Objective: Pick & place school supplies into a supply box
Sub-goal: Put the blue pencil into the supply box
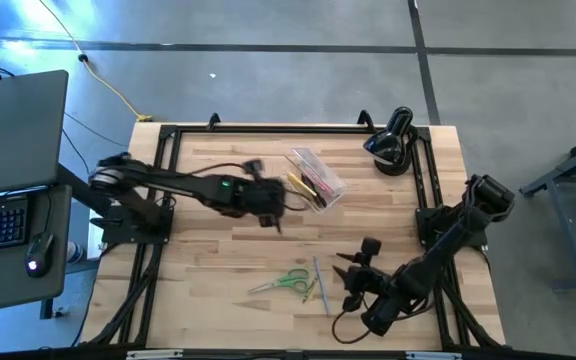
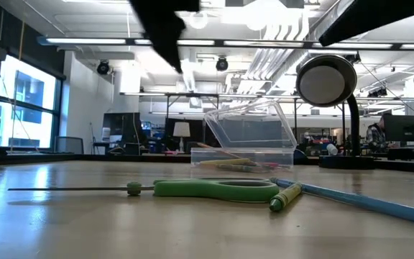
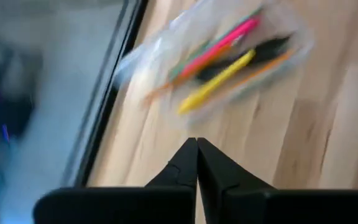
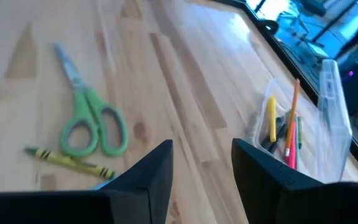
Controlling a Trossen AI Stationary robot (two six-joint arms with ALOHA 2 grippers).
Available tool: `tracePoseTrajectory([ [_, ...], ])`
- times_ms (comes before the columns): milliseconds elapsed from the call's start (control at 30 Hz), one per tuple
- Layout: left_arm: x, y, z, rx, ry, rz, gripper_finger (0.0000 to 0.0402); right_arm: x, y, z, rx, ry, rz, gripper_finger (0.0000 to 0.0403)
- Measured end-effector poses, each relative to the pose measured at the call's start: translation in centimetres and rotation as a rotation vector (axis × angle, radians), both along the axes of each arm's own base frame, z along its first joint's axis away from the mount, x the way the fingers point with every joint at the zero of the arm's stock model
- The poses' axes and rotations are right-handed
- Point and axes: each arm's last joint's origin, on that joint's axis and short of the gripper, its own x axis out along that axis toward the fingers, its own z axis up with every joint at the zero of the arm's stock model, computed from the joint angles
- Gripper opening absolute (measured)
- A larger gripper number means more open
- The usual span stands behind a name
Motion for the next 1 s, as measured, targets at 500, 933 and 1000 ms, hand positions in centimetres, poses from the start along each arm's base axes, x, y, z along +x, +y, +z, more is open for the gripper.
tracePoseTrajectory([
  [500,-4.6,-8.8,1.8,-0.410,-0.118,-0.015,0.0076,2.6,-2.8,-0.5,0.185,0.186,0.002,0.0142],
  [933,-2.4,-17.5,-2.2,-0.458,-0.330,-0.095,0.0102,3.9,-4.0,-0.8,0.417,0.329,0.070,0.0142],
  [1000,-1.8,-17.8,-3.1,-0.451,-0.342,-0.075,0.0099,3.9,-3.7,-0.8,0.446,0.324,0.070,0.0142],
])
